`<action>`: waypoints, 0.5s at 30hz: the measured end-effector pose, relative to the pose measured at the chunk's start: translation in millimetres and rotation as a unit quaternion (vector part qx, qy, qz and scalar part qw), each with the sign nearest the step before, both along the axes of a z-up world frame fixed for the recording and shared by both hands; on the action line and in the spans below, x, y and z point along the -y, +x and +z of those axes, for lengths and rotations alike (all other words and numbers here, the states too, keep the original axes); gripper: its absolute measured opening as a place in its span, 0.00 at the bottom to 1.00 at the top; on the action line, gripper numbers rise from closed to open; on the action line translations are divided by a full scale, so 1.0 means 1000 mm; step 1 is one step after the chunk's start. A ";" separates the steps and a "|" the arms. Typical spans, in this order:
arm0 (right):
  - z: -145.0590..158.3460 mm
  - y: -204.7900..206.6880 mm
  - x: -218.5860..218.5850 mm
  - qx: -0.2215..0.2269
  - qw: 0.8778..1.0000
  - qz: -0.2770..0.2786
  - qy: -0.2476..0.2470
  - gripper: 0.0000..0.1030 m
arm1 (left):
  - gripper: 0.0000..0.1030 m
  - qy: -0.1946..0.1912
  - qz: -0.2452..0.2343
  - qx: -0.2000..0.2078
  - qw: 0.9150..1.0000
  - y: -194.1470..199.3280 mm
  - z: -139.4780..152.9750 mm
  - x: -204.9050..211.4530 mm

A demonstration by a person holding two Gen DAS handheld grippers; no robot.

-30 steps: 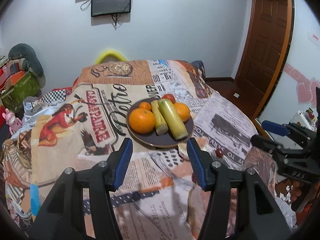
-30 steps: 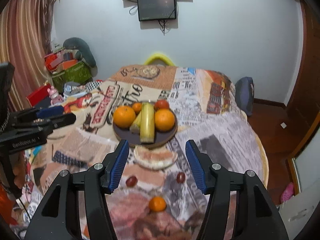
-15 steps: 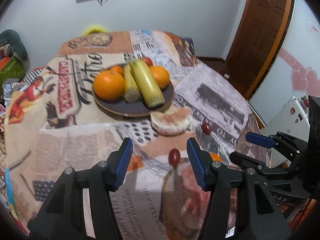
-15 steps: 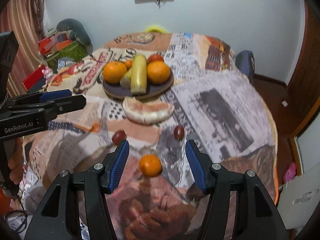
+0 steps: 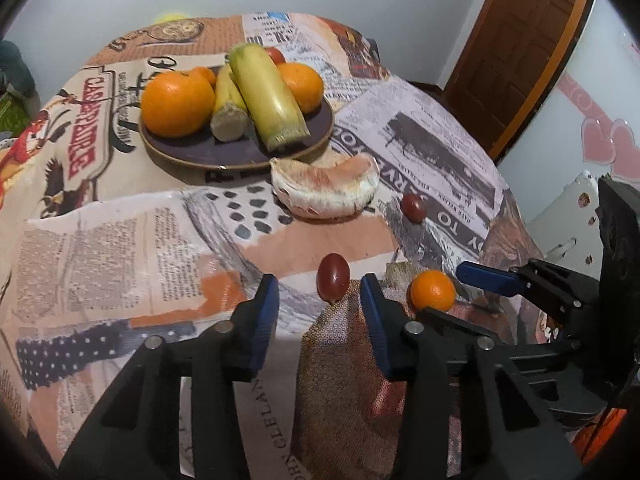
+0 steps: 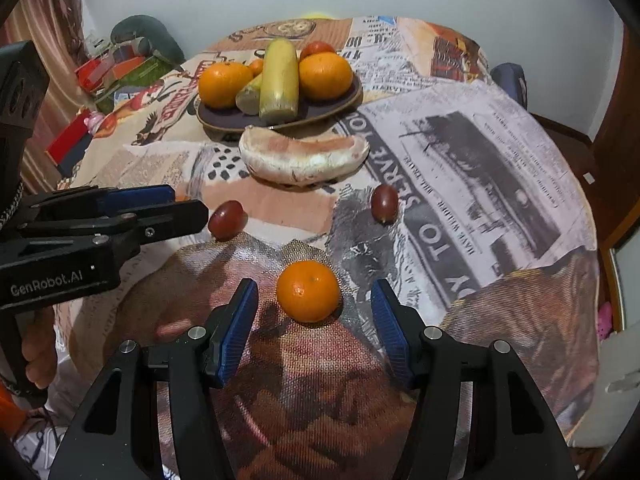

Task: Organize fruits
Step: 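Grasp a dark red date with the left gripper while the right gripper grasps a mandarin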

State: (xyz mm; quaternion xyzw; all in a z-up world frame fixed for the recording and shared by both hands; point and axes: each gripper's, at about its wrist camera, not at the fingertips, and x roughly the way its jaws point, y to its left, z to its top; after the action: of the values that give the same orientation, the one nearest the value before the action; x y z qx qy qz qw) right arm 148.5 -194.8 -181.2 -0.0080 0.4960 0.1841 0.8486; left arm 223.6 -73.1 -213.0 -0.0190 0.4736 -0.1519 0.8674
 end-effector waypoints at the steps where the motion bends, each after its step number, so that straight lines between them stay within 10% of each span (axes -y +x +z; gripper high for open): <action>1: -0.002 0.001 0.000 -0.004 1.000 0.002 0.004 0.50 | 0.39 0.002 -0.002 -0.002 1.000 0.001 -0.002 0.002; 6: -0.009 0.003 0.003 -0.020 0.999 0.010 0.023 0.32 | 0.33 0.006 -0.016 -0.011 1.000 0.005 -0.012 0.009; 15: -0.003 0.007 0.012 -0.008 1.000 -0.004 0.029 0.31 | 0.17 0.011 -0.018 -0.006 1.000 0.013 -0.015 0.017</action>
State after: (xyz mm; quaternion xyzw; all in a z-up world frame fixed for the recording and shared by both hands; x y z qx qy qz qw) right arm 155.9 -206.3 -183.8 0.0205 0.4968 0.1950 0.8454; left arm 236.9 -89.9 -227.8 -0.0014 0.4805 -0.1620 0.8619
